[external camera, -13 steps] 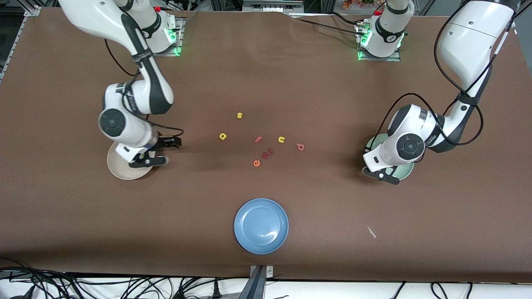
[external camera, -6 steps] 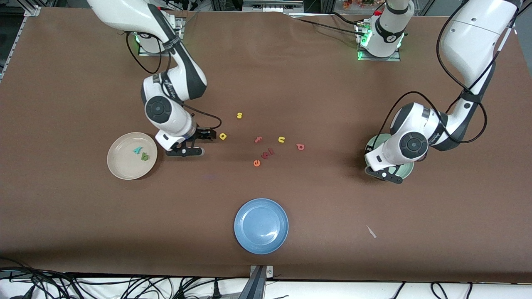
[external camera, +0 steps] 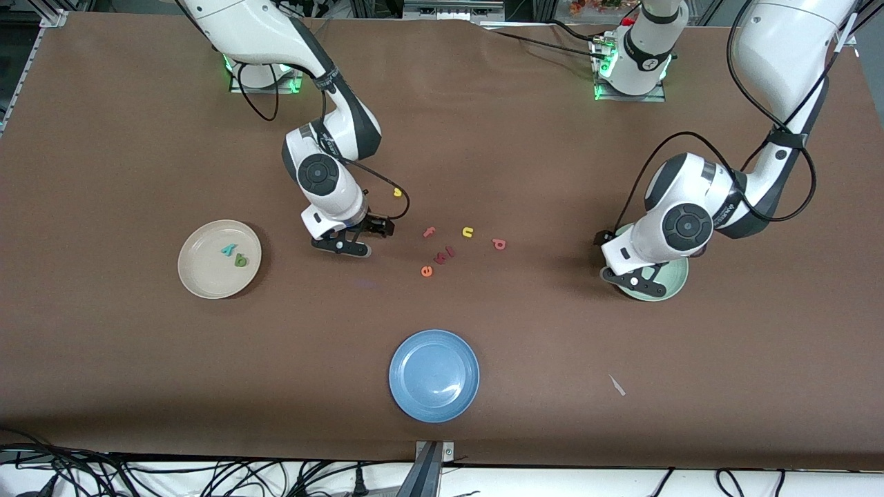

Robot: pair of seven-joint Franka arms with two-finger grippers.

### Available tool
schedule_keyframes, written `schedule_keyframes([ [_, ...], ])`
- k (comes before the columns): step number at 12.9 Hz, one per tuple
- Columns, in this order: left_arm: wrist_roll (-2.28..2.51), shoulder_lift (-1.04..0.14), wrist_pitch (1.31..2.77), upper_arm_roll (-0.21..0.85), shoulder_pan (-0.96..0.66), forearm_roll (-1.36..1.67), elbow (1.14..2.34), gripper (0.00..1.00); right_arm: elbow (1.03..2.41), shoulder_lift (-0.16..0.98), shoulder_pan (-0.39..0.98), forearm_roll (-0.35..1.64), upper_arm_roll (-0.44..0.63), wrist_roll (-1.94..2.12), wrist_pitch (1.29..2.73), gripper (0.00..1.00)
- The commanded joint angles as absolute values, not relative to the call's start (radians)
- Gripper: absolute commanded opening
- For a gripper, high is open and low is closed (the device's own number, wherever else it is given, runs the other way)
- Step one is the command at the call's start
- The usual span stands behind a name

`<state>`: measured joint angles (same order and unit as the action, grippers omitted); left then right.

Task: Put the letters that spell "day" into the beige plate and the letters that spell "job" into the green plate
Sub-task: 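Grasp yellow d with the right gripper while the left gripper grasps pink p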

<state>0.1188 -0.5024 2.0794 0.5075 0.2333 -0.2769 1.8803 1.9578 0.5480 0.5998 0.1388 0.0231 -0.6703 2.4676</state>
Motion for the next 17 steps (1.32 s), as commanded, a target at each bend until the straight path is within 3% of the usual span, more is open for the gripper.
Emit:
schedule_keyframes([
  [1, 0.211, -0.476, 2.066, 0.549, 0.233, -0.238, 1.891, 1.00, 1.936, 0.572, 0.612, 0.147, 0.026, -0.692, 2.465, 0.99],
  [6, 0.679, -0.488, 2.072, 0.600, 0.149, -0.238, 1.872, 1.00, 1.936, 0.588, 0.627, 0.149, 0.026, -0.724, 2.476, 0.83],
  [13, 1.294, -0.642, 2.082, 0.597, -0.012, -0.253, 1.744, 1.00, 1.936, 0.589, 0.624, 0.147, 0.026, -0.723, 2.474, 0.46],
  [17, 1.549, -0.666, 2.187, 0.597, -0.029, -0.238, 1.743, 0.97, 1.936, 0.589, 0.624, 0.149, 0.026, -0.724, 2.476, 0.26],
])
